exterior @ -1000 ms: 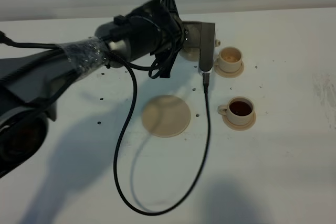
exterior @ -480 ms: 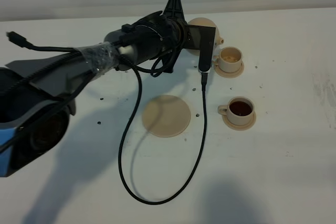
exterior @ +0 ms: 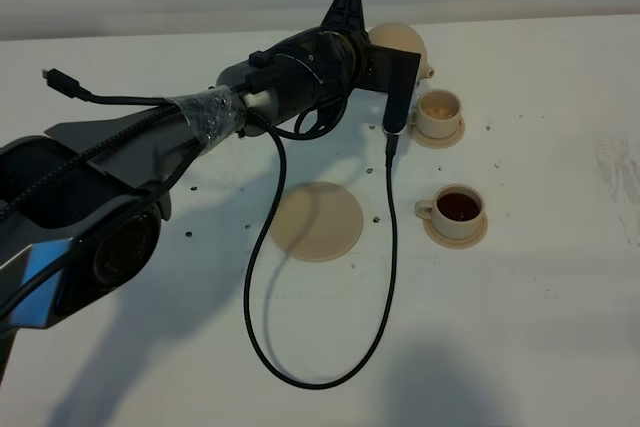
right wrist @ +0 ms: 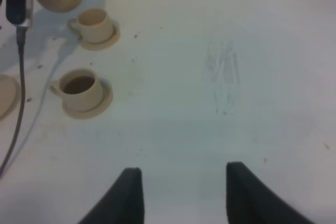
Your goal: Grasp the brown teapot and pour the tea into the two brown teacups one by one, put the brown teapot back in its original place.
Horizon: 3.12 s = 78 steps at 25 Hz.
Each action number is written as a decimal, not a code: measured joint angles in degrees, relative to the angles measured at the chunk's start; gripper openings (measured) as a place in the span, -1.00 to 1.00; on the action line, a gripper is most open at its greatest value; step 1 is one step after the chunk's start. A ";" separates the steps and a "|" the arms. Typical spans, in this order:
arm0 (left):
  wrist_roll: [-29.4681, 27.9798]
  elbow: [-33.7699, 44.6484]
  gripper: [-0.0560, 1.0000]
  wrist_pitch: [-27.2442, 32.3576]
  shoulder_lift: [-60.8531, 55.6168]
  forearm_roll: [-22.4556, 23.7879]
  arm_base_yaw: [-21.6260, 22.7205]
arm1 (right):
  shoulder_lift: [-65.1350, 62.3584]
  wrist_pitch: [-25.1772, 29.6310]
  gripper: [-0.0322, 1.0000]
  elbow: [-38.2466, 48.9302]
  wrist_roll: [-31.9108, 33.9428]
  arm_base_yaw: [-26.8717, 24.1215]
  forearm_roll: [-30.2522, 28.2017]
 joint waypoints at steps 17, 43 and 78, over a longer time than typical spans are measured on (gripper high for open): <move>-0.07 -0.25 -0.70 -1.26 0.71 15.25 -2.01 | 0.00 0.00 -0.17 0.00 0.00 0.00 0.05; -0.46 -0.25 -0.70 -3.76 0.71 28.14 -2.06 | 0.00 0.00 -0.17 0.00 0.00 0.00 0.05; -6.66 -0.25 -0.70 -3.96 0.71 36.75 -2.06 | 0.00 0.00 -0.17 0.00 0.00 0.00 0.05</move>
